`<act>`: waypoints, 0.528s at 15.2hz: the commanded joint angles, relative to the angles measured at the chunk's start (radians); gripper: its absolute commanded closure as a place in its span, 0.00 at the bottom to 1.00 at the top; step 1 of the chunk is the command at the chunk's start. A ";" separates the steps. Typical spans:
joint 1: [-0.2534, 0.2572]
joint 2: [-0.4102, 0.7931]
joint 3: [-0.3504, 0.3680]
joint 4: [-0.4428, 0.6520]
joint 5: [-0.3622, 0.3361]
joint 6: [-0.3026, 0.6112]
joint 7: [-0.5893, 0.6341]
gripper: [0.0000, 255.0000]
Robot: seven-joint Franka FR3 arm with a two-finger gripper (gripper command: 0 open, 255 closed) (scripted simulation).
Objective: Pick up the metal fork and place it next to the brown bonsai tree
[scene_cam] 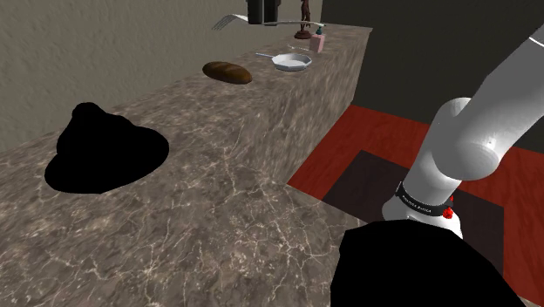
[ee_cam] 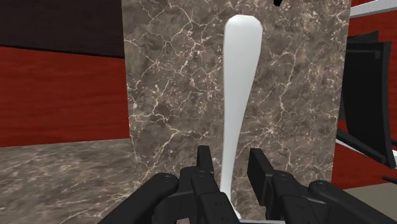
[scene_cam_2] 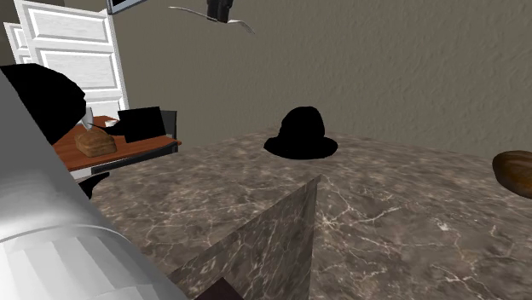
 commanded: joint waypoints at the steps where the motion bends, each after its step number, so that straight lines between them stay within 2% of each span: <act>1: 0.002 -0.084 -0.021 -0.075 0.023 -0.011 -0.018 1.00; 8: 0.023 -0.347 -0.103 -0.273 0.061 -0.092 -0.068 1.00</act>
